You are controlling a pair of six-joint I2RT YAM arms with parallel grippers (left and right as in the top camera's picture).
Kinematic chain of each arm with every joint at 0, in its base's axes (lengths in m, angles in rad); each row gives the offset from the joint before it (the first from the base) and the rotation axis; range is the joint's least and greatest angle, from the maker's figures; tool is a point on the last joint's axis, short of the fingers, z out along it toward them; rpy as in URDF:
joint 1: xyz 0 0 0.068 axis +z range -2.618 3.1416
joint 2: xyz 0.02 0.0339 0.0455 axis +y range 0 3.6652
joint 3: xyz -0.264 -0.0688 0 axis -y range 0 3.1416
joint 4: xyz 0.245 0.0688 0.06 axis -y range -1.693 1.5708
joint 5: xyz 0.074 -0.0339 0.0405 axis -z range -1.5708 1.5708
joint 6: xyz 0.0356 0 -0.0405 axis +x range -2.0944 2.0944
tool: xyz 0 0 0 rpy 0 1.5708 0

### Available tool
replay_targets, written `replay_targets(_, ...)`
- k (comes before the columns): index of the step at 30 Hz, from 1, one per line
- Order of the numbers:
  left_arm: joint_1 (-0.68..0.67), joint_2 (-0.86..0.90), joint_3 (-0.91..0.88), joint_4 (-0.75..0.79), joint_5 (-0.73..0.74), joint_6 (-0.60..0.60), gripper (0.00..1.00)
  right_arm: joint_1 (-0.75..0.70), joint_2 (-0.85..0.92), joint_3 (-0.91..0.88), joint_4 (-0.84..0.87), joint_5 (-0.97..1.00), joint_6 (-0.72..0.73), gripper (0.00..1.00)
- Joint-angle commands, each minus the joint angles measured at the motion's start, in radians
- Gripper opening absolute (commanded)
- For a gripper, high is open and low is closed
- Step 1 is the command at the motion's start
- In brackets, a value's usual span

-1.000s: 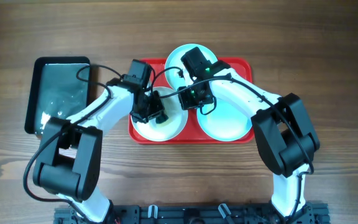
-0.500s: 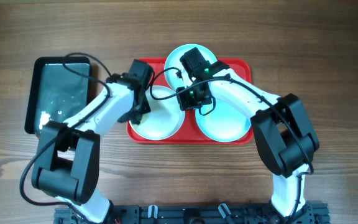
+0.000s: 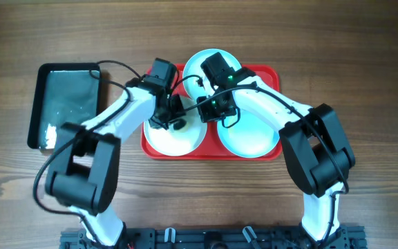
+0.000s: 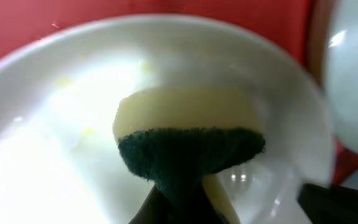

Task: Clean dirty plates on tray and stack at the side
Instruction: 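Scrub the white plate with the sponge in the left gripper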

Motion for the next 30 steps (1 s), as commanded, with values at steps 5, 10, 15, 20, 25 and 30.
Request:
replay_targets(5, 0.007, 0.05, 0.01, -0.064, -0.366, 0.0, 0.04, -0.002, 0.026, 0.003, -0.003, 0.006, -0.012, 0.04)
replay_targets(10, 0.047, 0.018, 0.012, -0.151, -0.534, 0.0, 0.04, -0.002, 0.026, 0.003, -0.003, 0.006, -0.012, 0.04)
replay_targets(15, 0.069, -0.143, 0.012, -0.149, -0.438, -0.011, 0.04, -0.002, 0.006, 0.004, -0.008, 0.006, -0.04, 0.04)
replay_targets(20, 0.089, -0.347, 0.012, -0.158, -0.298, -0.033, 0.04, -0.002, -0.118, 0.005, 0.001, 0.049, -0.051, 0.04)
replay_targets(25, 0.16, -0.572, 0.012, -0.185, -0.299, -0.051, 0.04, 0.016, -0.315, 0.005, -0.014, 0.229, -0.119, 0.04)
replay_targets(30, 0.264, -0.691, 0.011, -0.238, -0.299, -0.052, 0.04, 0.083, -0.448, 0.005, 0.008, 0.526, -0.206, 0.04)
